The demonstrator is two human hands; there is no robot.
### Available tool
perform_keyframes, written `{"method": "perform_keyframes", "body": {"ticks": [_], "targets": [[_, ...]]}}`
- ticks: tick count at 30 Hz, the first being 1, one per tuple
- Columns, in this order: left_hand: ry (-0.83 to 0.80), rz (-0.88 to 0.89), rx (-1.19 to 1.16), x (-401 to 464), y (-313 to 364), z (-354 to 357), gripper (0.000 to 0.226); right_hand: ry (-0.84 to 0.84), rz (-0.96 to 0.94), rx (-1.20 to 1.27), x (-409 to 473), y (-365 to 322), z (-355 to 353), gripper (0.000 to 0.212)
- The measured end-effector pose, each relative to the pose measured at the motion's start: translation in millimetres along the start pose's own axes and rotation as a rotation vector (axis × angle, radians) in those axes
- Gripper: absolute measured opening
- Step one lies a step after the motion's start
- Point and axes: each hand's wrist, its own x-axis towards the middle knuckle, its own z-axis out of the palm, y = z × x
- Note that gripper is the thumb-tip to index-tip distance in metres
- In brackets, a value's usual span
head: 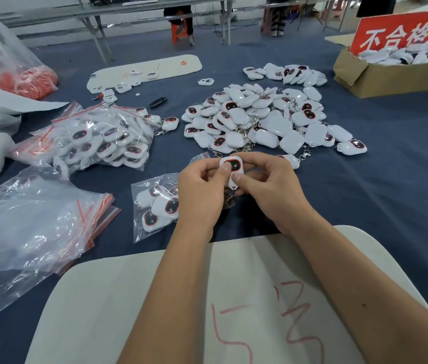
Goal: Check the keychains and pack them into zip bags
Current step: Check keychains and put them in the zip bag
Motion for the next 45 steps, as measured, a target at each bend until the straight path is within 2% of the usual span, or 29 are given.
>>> {"method": "perform_keyframes", "body": {"ticks": [11,16,20,30,36,39,42,45], "targets": [[-0.034,-0.010,-0.032,-1.2,1.6,-4.8,0.011,-0.003,0.010,0.010,-0.3,-0.5,-1.1,0.028],[-0.034,0.089,0.023,0.0,-2.6,-4.2,0.013,0.055,0.049,0.034,2.8,2.3,0.1,0.020],[-0.074,0.176,0.079,-0.4,-5.7,-2.3,0.017,0.114,0.044,-0.028,4.9,5.1,-1.8,0.023],[-0.066,0.187,0.051,0.1,-4.9,-4.8,0.025,0.070,0.052,-0.023,6.6,5.6,-4.0,0.023],[-0.052,0.195,0.044,-0.9,-3.5,-3.6,0.021,0.070,0.052,0.008,6.5,5.4,-4.8,0.021],[-0.019,0.227,0.053,-1.2,-2.6,-2.9,0.018,0.030,0.045,0.082,4.9,3.4,-2.6,0.019],[0.031,0.234,0.045,-2.8,-0.2,-1.4,0.014,-0.006,0.023,0.113,2.9,2.5,-0.1,0.030],[0.197,0.289,0.125,-4.7,1.5,-0.8,0.009,0.072,0.048,0.062,4.8,3.0,-2.0,0.035]]}}
